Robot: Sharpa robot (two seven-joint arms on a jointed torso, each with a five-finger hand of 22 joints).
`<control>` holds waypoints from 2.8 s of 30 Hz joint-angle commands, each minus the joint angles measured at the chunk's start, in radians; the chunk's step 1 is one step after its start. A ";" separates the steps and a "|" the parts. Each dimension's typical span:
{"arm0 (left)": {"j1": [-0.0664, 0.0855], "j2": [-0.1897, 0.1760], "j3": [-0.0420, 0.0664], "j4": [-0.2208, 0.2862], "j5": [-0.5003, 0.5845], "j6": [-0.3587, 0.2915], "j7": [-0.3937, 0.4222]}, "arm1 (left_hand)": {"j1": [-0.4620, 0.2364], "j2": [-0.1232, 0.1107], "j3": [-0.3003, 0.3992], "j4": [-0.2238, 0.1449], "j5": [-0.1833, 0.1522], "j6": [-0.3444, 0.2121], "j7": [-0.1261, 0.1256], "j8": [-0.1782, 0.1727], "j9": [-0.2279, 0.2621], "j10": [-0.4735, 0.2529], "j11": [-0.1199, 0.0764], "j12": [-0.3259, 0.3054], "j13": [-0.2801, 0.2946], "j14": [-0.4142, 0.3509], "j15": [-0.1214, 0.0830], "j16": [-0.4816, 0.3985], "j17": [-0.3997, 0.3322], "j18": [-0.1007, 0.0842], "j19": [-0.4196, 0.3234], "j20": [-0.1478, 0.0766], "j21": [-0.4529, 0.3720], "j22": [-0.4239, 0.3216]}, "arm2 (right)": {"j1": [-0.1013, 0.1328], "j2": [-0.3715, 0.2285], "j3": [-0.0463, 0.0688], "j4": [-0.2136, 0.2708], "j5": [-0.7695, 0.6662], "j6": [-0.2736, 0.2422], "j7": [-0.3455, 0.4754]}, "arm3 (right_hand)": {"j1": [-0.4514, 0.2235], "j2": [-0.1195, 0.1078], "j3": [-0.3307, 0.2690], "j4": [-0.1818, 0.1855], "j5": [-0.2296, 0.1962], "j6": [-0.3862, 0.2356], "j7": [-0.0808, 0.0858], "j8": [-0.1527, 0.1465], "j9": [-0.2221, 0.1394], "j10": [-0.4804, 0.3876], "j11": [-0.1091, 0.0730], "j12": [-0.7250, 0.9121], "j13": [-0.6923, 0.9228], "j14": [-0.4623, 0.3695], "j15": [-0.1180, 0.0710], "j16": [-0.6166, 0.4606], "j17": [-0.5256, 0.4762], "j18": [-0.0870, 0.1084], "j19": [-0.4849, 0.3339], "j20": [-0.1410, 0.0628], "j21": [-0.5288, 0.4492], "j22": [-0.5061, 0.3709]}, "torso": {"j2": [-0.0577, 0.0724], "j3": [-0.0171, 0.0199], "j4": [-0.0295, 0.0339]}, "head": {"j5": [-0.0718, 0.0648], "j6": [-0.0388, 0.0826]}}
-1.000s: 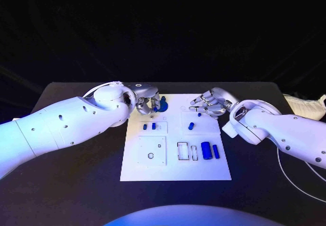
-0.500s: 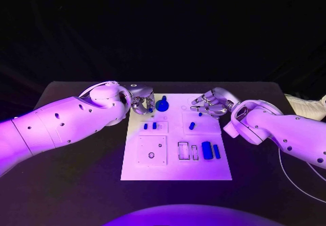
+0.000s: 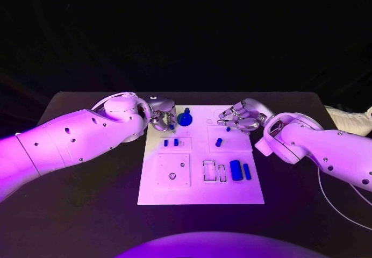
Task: Assemble the parts on the task board
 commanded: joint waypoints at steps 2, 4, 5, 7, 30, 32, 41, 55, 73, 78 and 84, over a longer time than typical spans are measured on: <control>0.000 0.000 0.000 0.013 0.006 0.030 0.008 | -0.009 0.002 -0.006 -0.001 -0.006 0.012 -0.001 -0.002 -0.001 0.009 -0.001 -0.005 0.003 0.026 0.001 0.001 -0.001 -0.014 -0.001 0.003 -0.003 0.048 | -0.001 0.000 0.000 0.001 -0.004 0.006 0.009 | 0.003 0.010 -0.004 0.001 0.006 -0.006 0.000 -0.002 0.000 -0.007 0.002 0.005 0.001 0.061 0.002 -0.006 0.047 0.013 -0.009 -0.001 -0.005 -0.001 | 0.000 -0.0001 0.0004 | 0.000 -0.001; 0.000 0.000 0.000 0.016 0.006 0.033 0.007 | -0.009 0.002 -0.006 -0.001 -0.006 0.012 -0.001 -0.002 -0.001 0.009 -0.001 -0.005 0.003 0.026 0.001 0.001 -0.001 -0.014 -0.001 0.003 -0.003 0.048 | -0.001 0.000 0.000 0.001 -0.004 0.006 0.009 | 0.003 0.010 -0.004 0.001 0.006 -0.006 0.000 -0.002 0.000 -0.007 0.002 0.005 0.001 0.061 0.002 -0.006 0.047 0.013 -0.009 -0.001 -0.005 -0.001 | -0.001 -0.0003 -0.0001 | 0.001 -0.002; 0.000 -0.001 0.000 0.018 0.006 0.035 0.006 | -0.010 0.002 -0.007 -0.001 -0.006 0.013 -0.001 -0.002 0.000 0.010 -0.002 -0.006 0.003 0.025 0.000 0.000 -0.002 -0.014 -0.001 0.003 -0.002 0.049 | -0.001 0.000 0.000 0.001 -0.004 0.006 0.009 | 0.003 0.010 -0.004 0.001 0.006 -0.006 0.000 -0.002 0.000 -0.007 0.002 0.005 0.001 0.061 0.002 -0.006 0.047 0.013 -0.009 -0.001 -0.005 -0.001 | -0.001 -0.0003 -0.0002 | 0.001 -0.002; 0.000 -0.001 0.000 0.019 0.005 0.039 0.004 | -0.010 0.002 -0.007 -0.001 -0.006 0.014 -0.001 -0.002 0.000 0.011 -0.002 -0.006 0.003 0.025 0.000 0.000 -0.002 -0.014 -0.001 0.003 -0.002 0.049 | -0.001 0.000 0.000 0.001 -0.004 0.006 0.009 | 0.003 0.010 -0.004 0.001 0.006 -0.006 0.000 -0.002 0.000 -0.007 0.002 0.005 0.001 0.061 0.002 -0.006 0.047 0.013 -0.009 -0.001 -0.005 -0.001 | -0.001 -0.0005 -0.0005 | 0.001 -0.003; 0.000 0.004 -0.001 0.008 -0.009 0.078 -0.019 | -0.024 0.001 -0.024 0.005 -0.008 0.021 -0.003 -0.003 -0.001 0.019 -0.004 -0.013 0.007 0.024 -0.001 0.000 -0.005 -0.014 -0.003 0.002 -0.005 0.049 | -0.001 0.001 0.000 0.001 -0.004 0.007 0.008 | 0.003 0.011 -0.006 0.001 0.006 -0.006 0.001 -0.002 0.000 -0.008 0.002 0.004 0.000 0.061 0.002 -0.007 0.045 0.014 -0.010 -0.001 -0.007 -0.004 | 0.000 -0.0001 0.0003 | 0.001 -0.008; 0.000 0.005 -0.001 0.007 -0.009 0.079 -0.019 | -0.025 0.001 -0.026 0.006 -0.008 0.022 -0.003 -0.003 -0.001 0.019 -0.004 -0.013 0.008 0.024 -0.002 0.000 -0.005 -0.014 -0.003 0.002 -0.006 0.049 | -0.001 0.001 0.000 0.001 -0.004 0.007 0.008 | 0.003 0.011 -0.006 0.001 0.006 -0.006 0.001 -0.002 0.000 -0.008 0.002 0.004 0.000 0.061 0.002 -0.007 0.045 0.014 -0.010 -0.001 -0.007 -0.004 | -0.001 0.0000 0.0003 | 0.001 -0.008; 0.000 0.014 -0.005 0.000 -0.010 0.077 -0.016 | -0.034 0.000 -0.038 0.011 -0.009 0.023 -0.004 -0.006 -0.001 0.021 -0.004 -0.019 0.010 0.023 -0.002 -0.001 -0.007 -0.014 -0.003 0.002 -0.007 0.050 | -0.001 0.001 0.000 0.002 -0.004 0.007 0.009 | 0.003 0.011 -0.006 0.001 0.006 -0.006 0.001 -0.002 0.000 -0.008 0.002 0.004 0.000 0.061 0.002 -0.007 0.045 0.014 -0.010 -0.001 -0.007 -0.004 | 0.000 -0.0003 -0.0009 | -0.002 -0.008; 0.000 0.025 -0.006 -0.002 -0.010 0.074 -0.014 | -0.036 0.001 -0.041 0.012 -0.009 0.023 -0.004 -0.007 -0.002 0.022 -0.005 -0.020 0.011 0.023 -0.002 -0.001 -0.008 -0.014 -0.002 0.002 -0.003 0.052 | -0.001 0.003 0.000 0.001 -0.003 0.008 0.009 | 0.003 0.011 -0.006 0.001 0.006 -0.006 0.001 -0.002 0.000 -0.008 0.002 0.004 0.000 0.061 0.002 -0.007 0.045 0.014 -0.010 -0.001 -0.007 -0.004 | -0.001 0.0003 0.0001 | -0.003 -0.010; 0.000 0.032 -0.007 -0.017 -0.010 0.106 -0.044 | -0.046 -0.009 -0.076 0.025 -0.009 -0.024 0.010 -0.030 -0.016 -0.041 0.017 -0.066 0.002 0.009 0.014 -0.015 -0.040 -0.009 -0.017 0.012 -0.048 0.038 | -0.001 0.004 0.000 0.000 -0.003 0.009 0.010 | 0.003 0.011 -0.006 0.001 0.006 -0.006 0.001 -0.002 0.000 -0.008 0.002 0.004 0.000 0.061 0.002 -0.007 0.045 0.014 -0.010 -0.001 -0.007 -0.004 | -0.001 0.0001 0.0006 | -0.006 -0.011; 0.000 0.032 -0.007 -0.017 -0.010 0.101 -0.041 | -0.044 -0.009 -0.077 0.026 -0.008 -0.033 0.012 -0.030 -0.018 -0.054 0.021 -0.073 -0.001 0.007 0.018 -0.016 -0.044 -0.009 -0.019 0.015 -0.053 0.037 | -0.001 0.003 0.000 0.000 -0.003 0.009 0.009 | 0.003 0.011 -0.006 0.001 0.006 -0.006 0.001 -0.002 0.000 -0.008 0.002 0.004 0.000 0.061 0.002 -0.007 0.045 0.014 -0.010 -0.001 -0.007 -0.004 | -0.001 0.0000 0.0003 | -0.005 -0.011; 0.000 0.031 -0.007 -0.017 -0.010 0.095 -0.039 | -0.042 -0.010 -0.078 0.026 -0.008 -0.041 0.014 -0.031 -0.019 -0.059 0.022 -0.076 -0.003 0.006 0.019 -0.017 -0.047 -0.008 -0.020 0.017 -0.056 0.036 | -0.001 0.003 0.000 0.000 -0.003 0.009 0.010 | 0.004 0.012 -0.008 0.001 0.007 -0.006 0.001 -0.001 0.000 -0.008 0.002 0.005 0.001 0.060 0.002 -0.008 0.044 0.014 -0.010 -0.001 -0.008 -0.005 | -0.001 -0.0001 0.0001 | -0.005 -0.011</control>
